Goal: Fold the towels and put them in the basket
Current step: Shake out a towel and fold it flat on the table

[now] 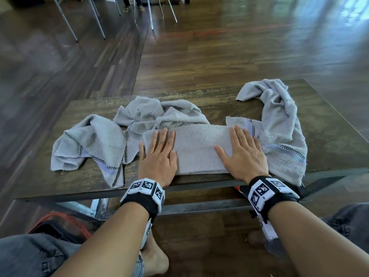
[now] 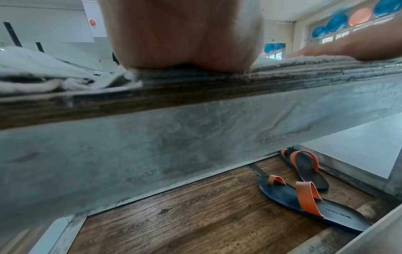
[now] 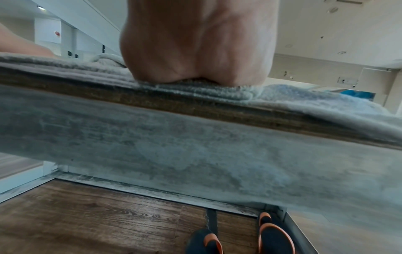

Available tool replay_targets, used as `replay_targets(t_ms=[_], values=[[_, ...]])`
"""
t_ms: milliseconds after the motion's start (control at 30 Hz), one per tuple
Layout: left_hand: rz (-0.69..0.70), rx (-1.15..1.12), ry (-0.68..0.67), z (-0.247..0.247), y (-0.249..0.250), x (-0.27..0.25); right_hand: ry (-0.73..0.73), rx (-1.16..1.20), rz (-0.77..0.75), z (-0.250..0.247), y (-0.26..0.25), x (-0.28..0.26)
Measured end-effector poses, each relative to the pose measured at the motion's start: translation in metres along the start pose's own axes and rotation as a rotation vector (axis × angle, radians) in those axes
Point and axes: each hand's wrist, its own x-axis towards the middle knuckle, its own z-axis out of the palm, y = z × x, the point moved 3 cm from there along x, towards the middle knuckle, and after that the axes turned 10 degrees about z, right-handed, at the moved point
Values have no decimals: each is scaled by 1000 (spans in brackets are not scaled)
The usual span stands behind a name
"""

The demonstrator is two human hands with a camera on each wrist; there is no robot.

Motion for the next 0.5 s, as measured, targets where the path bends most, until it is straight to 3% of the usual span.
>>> replay_targets(t_ms=[400,500], values=[[-164,-23,-181,-20,-5,-16,-62,13,69,-6,10,-8],[-201,10,-135,-32,-2,-16,-92,4,71,-8,9,-6]])
